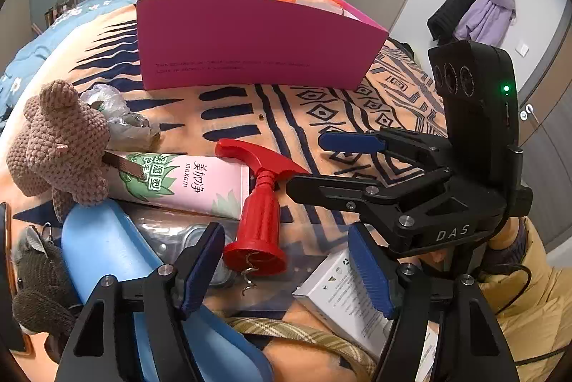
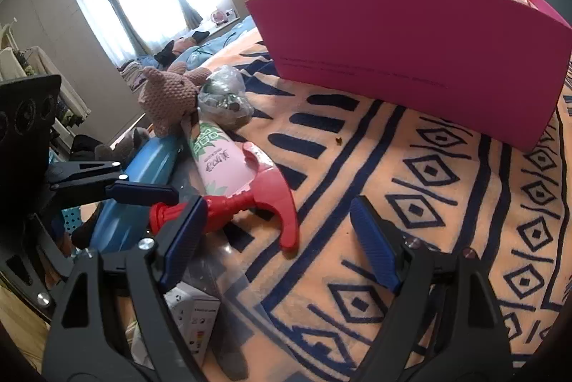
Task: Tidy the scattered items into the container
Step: 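Move the left tool down over the red toy hammer handle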
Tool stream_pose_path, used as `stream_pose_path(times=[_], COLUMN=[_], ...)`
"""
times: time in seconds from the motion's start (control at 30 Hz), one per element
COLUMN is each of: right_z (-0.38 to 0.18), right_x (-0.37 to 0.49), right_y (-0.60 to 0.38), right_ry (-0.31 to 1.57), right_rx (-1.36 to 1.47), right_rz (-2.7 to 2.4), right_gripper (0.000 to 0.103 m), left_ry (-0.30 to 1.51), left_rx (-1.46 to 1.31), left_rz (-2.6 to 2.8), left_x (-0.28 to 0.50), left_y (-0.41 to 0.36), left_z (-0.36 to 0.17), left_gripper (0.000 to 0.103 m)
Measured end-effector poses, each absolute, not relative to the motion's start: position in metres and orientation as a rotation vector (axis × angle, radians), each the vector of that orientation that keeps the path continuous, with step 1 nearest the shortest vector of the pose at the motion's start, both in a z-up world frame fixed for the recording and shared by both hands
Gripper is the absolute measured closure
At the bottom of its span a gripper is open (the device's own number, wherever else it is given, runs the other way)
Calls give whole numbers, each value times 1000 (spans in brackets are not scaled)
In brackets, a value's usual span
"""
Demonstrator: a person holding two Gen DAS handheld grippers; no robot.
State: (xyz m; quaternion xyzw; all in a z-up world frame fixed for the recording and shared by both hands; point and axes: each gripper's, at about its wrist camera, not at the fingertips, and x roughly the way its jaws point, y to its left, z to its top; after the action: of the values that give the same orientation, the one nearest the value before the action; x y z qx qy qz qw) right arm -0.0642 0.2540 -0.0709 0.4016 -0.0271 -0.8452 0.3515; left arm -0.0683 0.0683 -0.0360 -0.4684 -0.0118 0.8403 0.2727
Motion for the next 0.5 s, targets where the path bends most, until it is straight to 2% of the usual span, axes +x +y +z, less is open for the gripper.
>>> stream_pose_path(times=[0.2, 0.3, 0.5], right_z=[-70, -70, -72], right_x=[-65, -65, -66], right_y=[250, 248, 247], right_ry=[-47, -30, 9], right_rx=[1038, 1036, 1040], right_rz=[-2175, -2167, -2168], right_gripper=[20, 20, 22], left_ry=[1, 28, 76], left_rx=[-1272, -1287, -1300], left_rz=[2260, 2274, 2276], left_x=[-71, -74, -76], left_y=[69, 66, 68], left_z=[-37, -39, -39], left_gripper=[33, 42, 44])
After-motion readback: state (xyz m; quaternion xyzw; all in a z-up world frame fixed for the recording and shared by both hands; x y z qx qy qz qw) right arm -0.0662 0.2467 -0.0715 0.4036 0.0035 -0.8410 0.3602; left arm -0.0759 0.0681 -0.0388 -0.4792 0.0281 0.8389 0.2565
